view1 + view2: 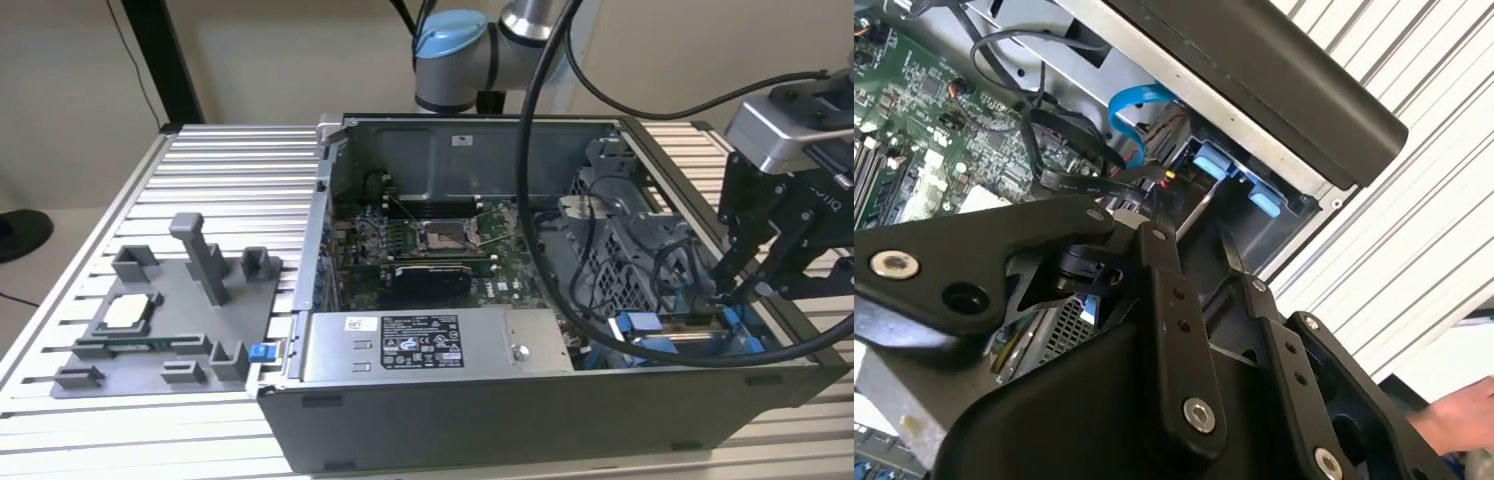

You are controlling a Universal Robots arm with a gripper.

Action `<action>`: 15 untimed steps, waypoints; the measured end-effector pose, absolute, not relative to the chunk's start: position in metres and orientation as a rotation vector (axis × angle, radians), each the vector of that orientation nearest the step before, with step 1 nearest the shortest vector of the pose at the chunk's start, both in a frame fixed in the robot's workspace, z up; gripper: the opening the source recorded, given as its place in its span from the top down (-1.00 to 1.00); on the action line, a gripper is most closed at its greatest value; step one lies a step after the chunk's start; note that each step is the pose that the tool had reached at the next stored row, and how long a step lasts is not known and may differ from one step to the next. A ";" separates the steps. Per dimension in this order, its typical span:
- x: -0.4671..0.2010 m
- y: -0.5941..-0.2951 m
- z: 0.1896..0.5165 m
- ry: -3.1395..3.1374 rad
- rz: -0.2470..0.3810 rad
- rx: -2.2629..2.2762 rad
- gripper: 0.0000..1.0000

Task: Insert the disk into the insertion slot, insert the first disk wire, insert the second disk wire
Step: 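Insert the second disk wire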

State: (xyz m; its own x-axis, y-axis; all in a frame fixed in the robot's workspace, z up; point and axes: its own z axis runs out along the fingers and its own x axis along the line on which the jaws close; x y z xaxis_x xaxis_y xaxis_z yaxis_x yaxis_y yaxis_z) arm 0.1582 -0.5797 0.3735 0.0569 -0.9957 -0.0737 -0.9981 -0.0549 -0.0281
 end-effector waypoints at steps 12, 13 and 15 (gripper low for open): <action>0.159 -0.579 0.374 2.109 0.052 -2.230 1.00; 0.159 -0.579 0.374 2.109 0.052 -2.230 1.00; 0.159 -0.579 0.373 2.109 0.052 -2.230 1.00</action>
State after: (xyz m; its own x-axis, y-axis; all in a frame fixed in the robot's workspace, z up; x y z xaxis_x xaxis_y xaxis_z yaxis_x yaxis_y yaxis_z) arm 0.1592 -0.5785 0.3735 0.0570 -0.9956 -0.0739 -0.9981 -0.0549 -0.0292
